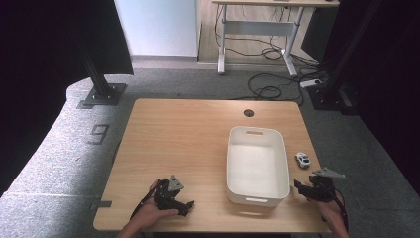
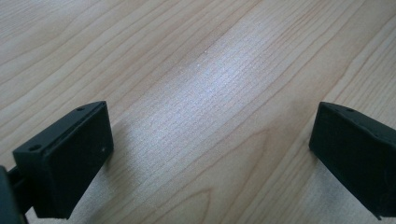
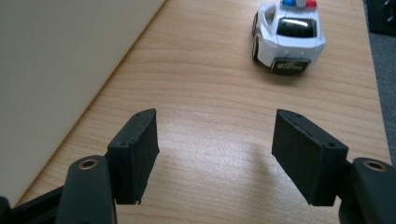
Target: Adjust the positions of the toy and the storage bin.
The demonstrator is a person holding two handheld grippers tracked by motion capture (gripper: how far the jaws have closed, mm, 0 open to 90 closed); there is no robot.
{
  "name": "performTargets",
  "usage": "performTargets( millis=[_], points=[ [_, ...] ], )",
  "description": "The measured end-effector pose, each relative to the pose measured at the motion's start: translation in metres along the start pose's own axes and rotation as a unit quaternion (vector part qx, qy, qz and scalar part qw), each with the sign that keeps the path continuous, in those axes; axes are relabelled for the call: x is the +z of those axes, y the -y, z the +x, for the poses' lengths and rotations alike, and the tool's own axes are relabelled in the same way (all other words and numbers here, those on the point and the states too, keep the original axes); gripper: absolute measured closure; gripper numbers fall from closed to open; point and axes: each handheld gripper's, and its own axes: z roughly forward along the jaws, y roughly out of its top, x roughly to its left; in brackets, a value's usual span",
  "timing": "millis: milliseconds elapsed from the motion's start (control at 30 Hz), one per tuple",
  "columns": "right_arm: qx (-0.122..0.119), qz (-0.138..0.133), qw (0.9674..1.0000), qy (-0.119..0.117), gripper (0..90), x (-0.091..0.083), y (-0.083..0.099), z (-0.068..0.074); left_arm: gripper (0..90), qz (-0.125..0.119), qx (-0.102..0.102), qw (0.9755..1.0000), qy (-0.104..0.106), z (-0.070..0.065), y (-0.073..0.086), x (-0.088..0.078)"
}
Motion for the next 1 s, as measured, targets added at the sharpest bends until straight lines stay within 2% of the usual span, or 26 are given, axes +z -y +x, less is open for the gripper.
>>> performTargets(
  millis=[233,267,333,533,667,767,867,1000],
  points=[
    [0.007,-0.002,0.9999,-0.008,28.6,-0.0015,-0.0015,0.0003,0.0,-0.001,-0.001,1.0,-0.001,-0.0003,0.0002,0.0],
    [-0.002,-0.005,0.9999,-0.009,28.0,-0.0018,-0.0013,0.0019,0.0,-0.001,-0.002,1.0,-0.001,-0.0007,0.0005,-0.0001],
    [-0.012,-0.015,0.9998,0.0,28.2,-0.0035,-0.0025,0.003,0.0,-0.001,-0.002,1.0,-0.001,-0.0007,0.0008,-0.0004],
    [-0.015,-0.016,0.9997,0.013,28.2,-0.0019,-0.0011,0.0004,0.0,0.0,-0.001,1.0,-0.001,-0.0006,0.0006,-0.0005],
    [-0.007,-0.022,0.9996,0.016,28.2,-0.0039,-0.0026,-0.0034,0.0,-0.001,-0.002,1.0,-0.001,-0.0006,0.0007,-0.0005],
    [-0.014,-0.027,0.9993,0.024,29.3,-0.0064,-0.0028,-0.0041,0.0,0.0,-0.002,1.0,-0.001,-0.0009,0.0009,-0.0007],
    [-0.012,-0.039,0.9988,0.026,30.8,-0.0092,-0.0039,-0.0044,0.0,0.0,-0.002,1.0,-0.001,-0.0009,0.0009,-0.0007],
    [-0.006,-0.042,0.9989,0.021,31.0,-0.0094,-0.0049,-0.0034,0.0,0.0,-0.001,1.0,-0.001,-0.0009,0.0009,-0.0008]
  ],
)
